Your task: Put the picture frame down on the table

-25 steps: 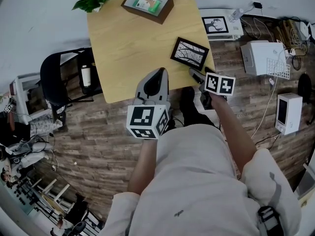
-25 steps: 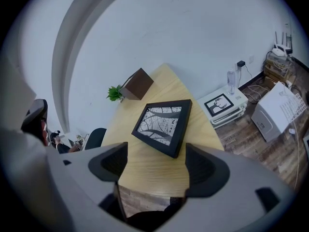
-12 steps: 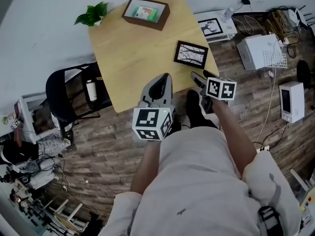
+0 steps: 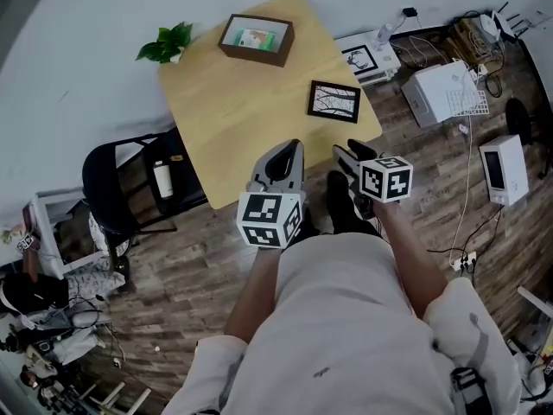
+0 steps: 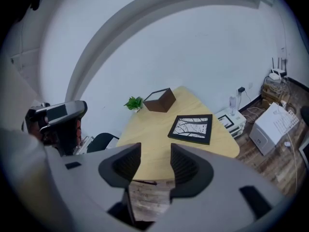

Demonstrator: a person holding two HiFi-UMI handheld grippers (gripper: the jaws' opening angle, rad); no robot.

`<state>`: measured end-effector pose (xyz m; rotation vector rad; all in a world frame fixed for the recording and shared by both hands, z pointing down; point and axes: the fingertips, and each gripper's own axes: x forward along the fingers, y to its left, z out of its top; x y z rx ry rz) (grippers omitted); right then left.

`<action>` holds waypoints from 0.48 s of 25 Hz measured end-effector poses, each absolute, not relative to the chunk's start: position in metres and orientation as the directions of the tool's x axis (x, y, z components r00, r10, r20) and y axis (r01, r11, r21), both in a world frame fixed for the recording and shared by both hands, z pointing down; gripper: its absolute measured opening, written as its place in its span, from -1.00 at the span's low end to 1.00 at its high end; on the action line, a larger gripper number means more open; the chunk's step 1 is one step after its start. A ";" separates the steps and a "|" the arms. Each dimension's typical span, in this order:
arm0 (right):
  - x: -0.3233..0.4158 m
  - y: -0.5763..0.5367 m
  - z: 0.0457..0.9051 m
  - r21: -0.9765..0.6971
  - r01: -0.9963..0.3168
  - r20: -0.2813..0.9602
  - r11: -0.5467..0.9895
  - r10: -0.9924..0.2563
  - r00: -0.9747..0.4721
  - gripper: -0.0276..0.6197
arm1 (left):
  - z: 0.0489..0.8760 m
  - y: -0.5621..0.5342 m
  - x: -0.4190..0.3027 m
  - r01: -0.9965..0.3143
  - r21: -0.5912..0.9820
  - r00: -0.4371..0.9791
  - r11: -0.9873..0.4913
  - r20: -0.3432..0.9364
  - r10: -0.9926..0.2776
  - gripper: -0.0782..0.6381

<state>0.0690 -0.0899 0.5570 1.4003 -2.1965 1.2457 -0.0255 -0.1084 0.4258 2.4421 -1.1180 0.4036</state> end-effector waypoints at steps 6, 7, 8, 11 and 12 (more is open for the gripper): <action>0.056 -0.068 0.514 -0.413 -0.882 0.591 0.225 -0.671 -0.448 -0.50 | 0.423 -0.086 -0.033 -0.728 0.279 0.679 -0.626 0.411 -0.608 -0.76; 0.054 -0.064 0.506 -0.397 -0.887 0.586 0.235 -0.680 -0.442 -0.52 | 0.423 -0.081 -0.033 -0.721 0.280 0.687 -0.634 0.407 -0.601 -0.76; 0.052 -0.060 0.499 -0.381 -0.892 0.579 0.243 -0.690 -0.435 -0.53 | 0.422 -0.076 -0.032 -0.713 0.282 0.695 -0.642 0.404 -0.595 -0.76; 0.047 -0.048 0.478 -0.338 -0.906 0.548 0.256 -0.729 -0.411 -0.60 | 0.420 -0.063 -0.031 -0.691 0.286 0.717 -0.664 0.393 -0.576 -0.76; 0.044 -0.044 0.471 -0.329 -0.908 0.536 0.259 -0.741 -0.405 -0.63 | 0.420 -0.059 -0.032 -0.684 0.287 0.723 -0.671 0.390 -0.570 -0.76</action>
